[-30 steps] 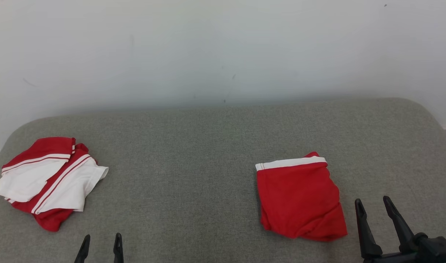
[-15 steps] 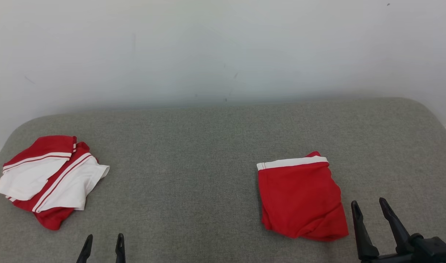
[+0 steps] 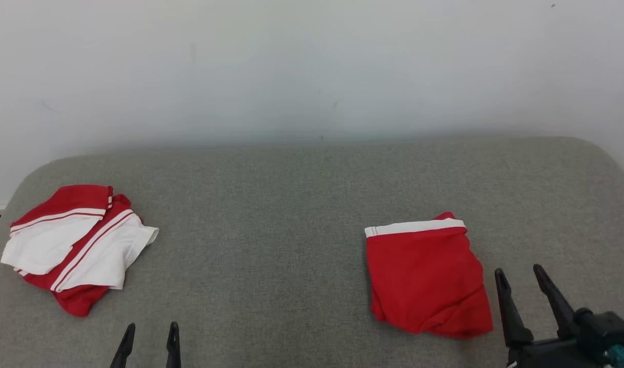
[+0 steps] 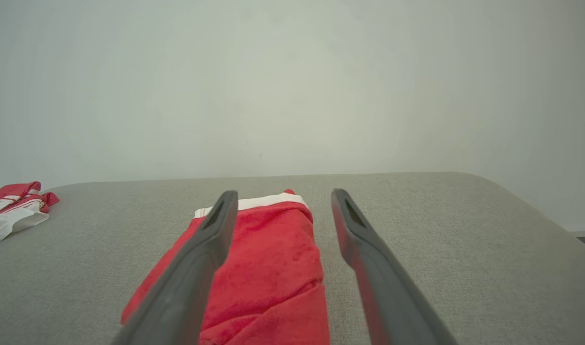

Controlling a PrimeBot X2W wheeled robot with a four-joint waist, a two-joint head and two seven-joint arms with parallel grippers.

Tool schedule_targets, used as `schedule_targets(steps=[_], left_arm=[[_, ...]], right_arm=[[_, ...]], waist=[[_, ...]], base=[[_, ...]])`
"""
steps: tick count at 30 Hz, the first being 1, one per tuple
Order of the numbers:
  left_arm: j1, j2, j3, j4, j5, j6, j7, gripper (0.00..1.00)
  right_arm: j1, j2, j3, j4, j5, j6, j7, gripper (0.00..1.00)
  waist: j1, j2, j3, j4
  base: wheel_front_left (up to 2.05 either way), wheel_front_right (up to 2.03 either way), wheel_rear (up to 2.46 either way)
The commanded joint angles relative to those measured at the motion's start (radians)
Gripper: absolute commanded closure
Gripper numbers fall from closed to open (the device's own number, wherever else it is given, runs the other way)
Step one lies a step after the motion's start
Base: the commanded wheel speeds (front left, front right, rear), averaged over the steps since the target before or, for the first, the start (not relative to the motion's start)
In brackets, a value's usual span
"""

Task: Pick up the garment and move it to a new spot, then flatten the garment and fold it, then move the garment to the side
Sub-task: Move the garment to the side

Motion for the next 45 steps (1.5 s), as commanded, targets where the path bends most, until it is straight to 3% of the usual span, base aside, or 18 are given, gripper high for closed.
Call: schedule_targets(steps=[1,14,29,30,32,38,45], left_arm=[[-0.017,0.0,-0.002,0.001,-0.001,0.002,-0.003,0.0],[-0.064,-0.008,-0.034,0.015,-0.007,-0.005,-0.003,0.0],[-0.139,-0.017,-0.044,0.027,-0.005,-0.002,-0.003,0.0],[-0.142,-0.017,-0.042,0.029,-0.005,-0.003,-0.003,0.0],[-0.146,-0.017,-0.041,0.032,-0.004,-0.004,-0.003,0.0],[-0.154,-0.019,-0.037,0.033,-0.007,-0.006,-0.003,0.0],[-0.212,-0.021,-0.055,-0.018,0.002,-0.008,-0.003,0.0]], right_arm=[[-0.032,-0.018,0.001,0.017,-0.001,0.001,0.008,0.0],[-0.292,-0.094,0.059,0.373,-0.001,0.001,0.117,0.0],[-0.478,-0.063,0.127,0.792,0.05,0.001,0.149,0.0],[-0.482,-0.055,0.134,0.81,0.058,0.001,0.149,0.18],[-0.493,-0.047,0.151,0.837,0.068,0.001,0.145,1.0],[-0.569,-0.057,0.192,0.855,0.081,0.001,0.101,1.0],[-0.765,-0.106,0.281,0.853,0.092,0.001,0.101,1.0]], waist=[[0.0001,0.0,0.008,0.007],[0.0001,0.0,0.076,0.088],[0.0001,0.0,0.176,0.123],[0.0001,0.0,0.177,0.121],[0.0001,0.0,0.176,0.115],[0.0001,0.0,0.179,0.102],[0.0001,0.0,0.288,0.078]], base=[[0.0,0.0,0.0],[0.0,0.0,0.0],[0.0,0.0,0.0],[0.0,0.0,0.0],[0.0,0.0,0.0],[0.0,0.0,0.0],[0.0,0.0,0.0]])
